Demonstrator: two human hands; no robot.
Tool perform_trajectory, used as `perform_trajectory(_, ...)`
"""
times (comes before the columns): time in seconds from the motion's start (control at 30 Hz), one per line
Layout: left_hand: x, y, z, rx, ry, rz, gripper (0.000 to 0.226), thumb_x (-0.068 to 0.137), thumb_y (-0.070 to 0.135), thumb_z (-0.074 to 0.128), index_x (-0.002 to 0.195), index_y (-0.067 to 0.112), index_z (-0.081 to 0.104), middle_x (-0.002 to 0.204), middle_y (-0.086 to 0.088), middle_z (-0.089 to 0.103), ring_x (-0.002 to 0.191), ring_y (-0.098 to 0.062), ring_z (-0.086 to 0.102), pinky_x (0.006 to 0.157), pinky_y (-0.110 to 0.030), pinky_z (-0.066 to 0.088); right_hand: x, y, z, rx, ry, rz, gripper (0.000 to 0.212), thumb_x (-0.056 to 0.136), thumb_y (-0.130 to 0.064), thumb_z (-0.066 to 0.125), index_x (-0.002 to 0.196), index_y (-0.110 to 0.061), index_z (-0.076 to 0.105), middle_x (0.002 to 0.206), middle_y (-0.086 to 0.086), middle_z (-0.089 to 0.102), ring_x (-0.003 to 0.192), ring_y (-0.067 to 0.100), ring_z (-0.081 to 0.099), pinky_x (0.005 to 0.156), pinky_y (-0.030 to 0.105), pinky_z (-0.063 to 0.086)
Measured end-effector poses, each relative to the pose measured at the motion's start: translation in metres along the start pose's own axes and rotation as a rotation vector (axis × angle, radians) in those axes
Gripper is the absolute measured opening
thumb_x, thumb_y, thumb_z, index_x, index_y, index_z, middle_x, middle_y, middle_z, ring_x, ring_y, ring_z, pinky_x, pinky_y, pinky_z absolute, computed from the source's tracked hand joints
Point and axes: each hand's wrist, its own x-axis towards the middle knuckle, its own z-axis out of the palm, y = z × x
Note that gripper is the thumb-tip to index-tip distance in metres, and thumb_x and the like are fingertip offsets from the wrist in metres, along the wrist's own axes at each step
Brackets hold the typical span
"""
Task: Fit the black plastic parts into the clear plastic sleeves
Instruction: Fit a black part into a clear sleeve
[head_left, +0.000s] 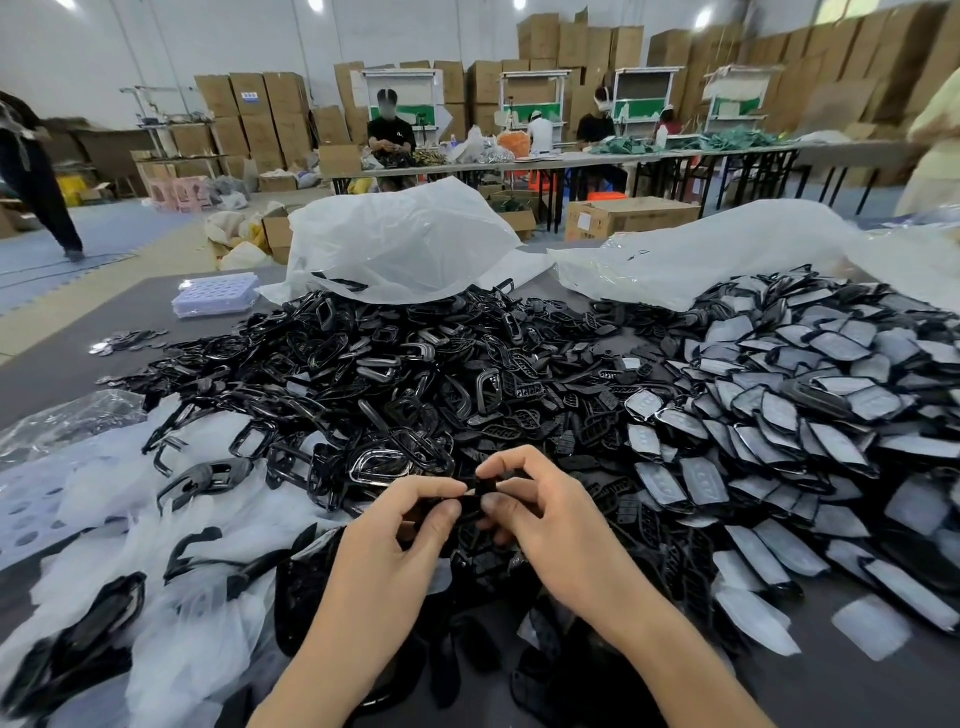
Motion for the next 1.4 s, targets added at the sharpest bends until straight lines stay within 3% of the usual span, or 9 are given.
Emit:
perform_trajectory(0.2,-0.001,0.003,0.001,-0.087,0.007,-0.069,0.031,0.095,0.019,0.064,0.105,0.048,0.063,0.09,0.009,0.069,0.078,-0.007,0.065,0.071,-0.011,0.047,0.0,-0.002,0.001,0.051,0.015,0.012,0.031,0.1,-0.018,0.064,0.116,-0.045,0.066,0.1,-0.004,0.076,0.092,0.003,0.069,0.089,0.02,0.051)
perform_trajectory(0.43,0.001,0.001,0.0,-0.113,0.028,-0.116,0.025,0.094,0.019,0.066,0.102,0.043,0.067,0.085,-0.001,0.069,0.071,-0.008,0.064,0.069,-0.014,0.048,0.0,-0.003,-0.001,0.201,-0.033,0.074,0.023,0.1,-0.011,0.063,0.111,-0.028,0.075,0.098,0.0,0.078,0.08,0.007,0.069,0.078,0.018,0.054)
perform_trajectory(0.53,0.002,-0.002,0.001,-0.078,0.091,-0.096,0.022,0.092,0.016,0.069,0.096,0.037,0.072,0.089,0.007,0.073,0.086,-0.008,0.068,0.082,-0.024,0.052,0.001,0.0,0.001,0.213,-0.036,0.064,0.02,0.098,-0.014,0.067,0.109,-0.029,0.076,0.089,-0.007,0.076,0.081,0.003,0.07,0.076,0.015,0.052)
perform_trajectory(0.67,0.0,0.0,0.005,0.012,0.105,-0.029,0.031,0.09,0.015,0.07,0.095,0.045,0.073,0.093,0.022,0.073,0.093,0.003,0.067,0.08,-0.01,0.047,0.0,0.004,0.008,0.119,-0.027,0.032,0.019,0.096,-0.018,0.07,0.1,-0.036,0.074,0.087,-0.004,0.078,0.083,0.006,0.073,0.074,0.018,0.054)
perform_trajectory(0.8,0.002,-0.001,-0.003,0.158,0.108,0.04,0.022,0.095,0.023,0.064,0.103,0.043,0.068,0.096,0.027,0.068,0.092,0.003,0.065,0.081,-0.01,0.047,0.004,0.009,0.004,0.028,0.093,0.018,0.021,0.096,-0.021,0.07,0.096,-0.043,0.069,0.084,-0.008,0.077,0.079,0.007,0.073,0.076,0.026,0.058)
perform_trajectory(0.9,0.005,-0.005,-0.021,0.395,-0.007,0.139,0.005,0.093,0.04,0.059,0.094,0.041,0.064,0.089,0.019,0.062,0.093,-0.005,0.057,0.081,-0.017,0.042,0.008,0.011,-0.005,0.047,0.243,0.025,0.022,0.096,-0.024,0.07,0.094,-0.045,0.067,0.082,-0.01,0.077,0.077,0.007,0.073,0.08,0.035,0.061)
perform_trajectory(1.13,0.004,-0.011,-0.035,0.755,-0.328,0.099,0.044,0.078,0.074,0.031,0.09,0.044,0.062,0.082,0.022,0.055,0.094,0.002,0.045,0.097,-0.022,0.032,0.009,0.014,-0.007,0.047,0.323,0.052,0.015,0.097,-0.028,0.068,0.094,-0.043,0.067,0.083,-0.009,0.076,0.077,0.009,0.071,0.081,0.039,0.06)
perform_trajectory(1.3,0.006,-0.009,-0.035,0.642,-0.157,0.146,0.023,0.1,0.047,0.051,0.084,0.038,0.064,0.083,0.023,0.061,0.087,0.0,0.051,0.086,-0.03,0.043,0.008,0.01,-0.006,0.116,0.282,0.072,0.01,0.097,-0.026,0.068,0.095,-0.036,0.069,0.084,-0.006,0.077,0.08,0.009,0.072,0.07,0.026,0.058)
perform_trajectory(1.4,0.006,0.003,-0.029,0.342,0.047,0.07,0.016,0.094,0.041,0.054,0.089,0.039,0.069,0.089,0.024,0.067,0.087,0.003,0.06,0.078,-0.012,0.043,0.008,0.004,-0.005,0.376,0.159,0.091,0.011,0.094,-0.019,0.072,0.092,-0.029,0.075,0.093,0.001,0.079,0.09,0.013,0.075,0.072,0.02,0.057)
